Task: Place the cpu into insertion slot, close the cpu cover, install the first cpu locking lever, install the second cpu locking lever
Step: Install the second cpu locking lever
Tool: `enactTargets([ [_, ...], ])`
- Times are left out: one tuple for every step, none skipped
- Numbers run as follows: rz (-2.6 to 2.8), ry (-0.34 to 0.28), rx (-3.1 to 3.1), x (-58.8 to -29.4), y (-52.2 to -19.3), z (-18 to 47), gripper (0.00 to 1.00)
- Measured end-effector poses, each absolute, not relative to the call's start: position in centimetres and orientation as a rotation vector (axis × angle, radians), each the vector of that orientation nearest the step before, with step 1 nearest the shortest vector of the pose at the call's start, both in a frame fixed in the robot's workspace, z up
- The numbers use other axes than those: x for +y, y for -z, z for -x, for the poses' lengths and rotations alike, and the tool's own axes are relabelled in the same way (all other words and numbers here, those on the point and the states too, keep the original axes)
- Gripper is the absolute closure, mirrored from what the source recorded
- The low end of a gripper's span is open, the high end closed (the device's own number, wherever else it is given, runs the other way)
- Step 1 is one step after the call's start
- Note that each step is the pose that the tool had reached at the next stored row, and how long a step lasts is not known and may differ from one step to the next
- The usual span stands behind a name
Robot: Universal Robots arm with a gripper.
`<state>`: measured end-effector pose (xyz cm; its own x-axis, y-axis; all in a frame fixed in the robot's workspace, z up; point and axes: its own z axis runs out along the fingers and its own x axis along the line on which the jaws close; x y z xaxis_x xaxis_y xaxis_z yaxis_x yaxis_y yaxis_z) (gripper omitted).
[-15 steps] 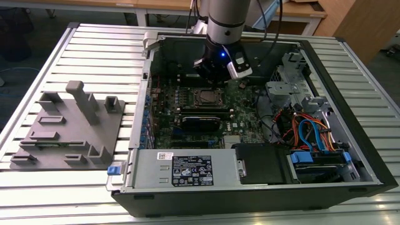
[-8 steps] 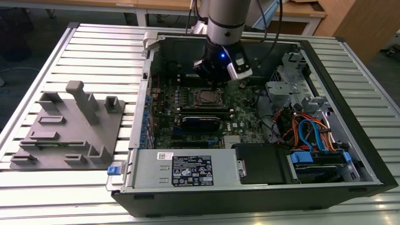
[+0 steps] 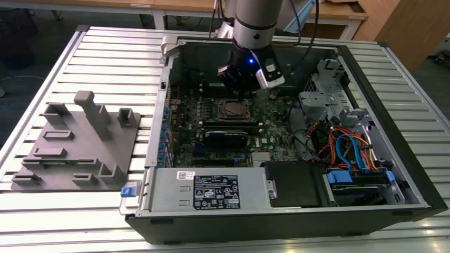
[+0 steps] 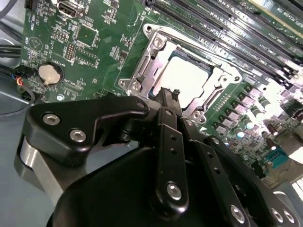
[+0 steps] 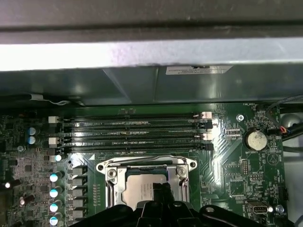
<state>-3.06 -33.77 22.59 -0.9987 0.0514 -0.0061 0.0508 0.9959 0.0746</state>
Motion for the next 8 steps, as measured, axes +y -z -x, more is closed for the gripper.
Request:
enactTargets([
  [-0.08, -0.117, 3.131, -33.77, -22.73, 3.06, 0.9],
  [-0.08, -0.117, 3.131, -33.78, -22.84, 3.06, 0.9],
  [-0.08, -0.117, 3.131, -33.78, -22.93, 3.06, 0.9],
  [-0.08, -0.117, 3.132, -33.8, -23.01, 3.05, 0.9],
  [-0.08, -0.117, 3.133, -33.86, -23.02, 3.05, 0.9],
  [-0.08, -0.117, 3.133, -33.98, -23.02, 3.05, 0.9],
  [-0.08, -0.117, 3.134, -34.11, -23.02, 3.06, 0.9],
  [-0.08, -0.117, 3.134, -34.26, -23.02, 3.06, 0.9],
])
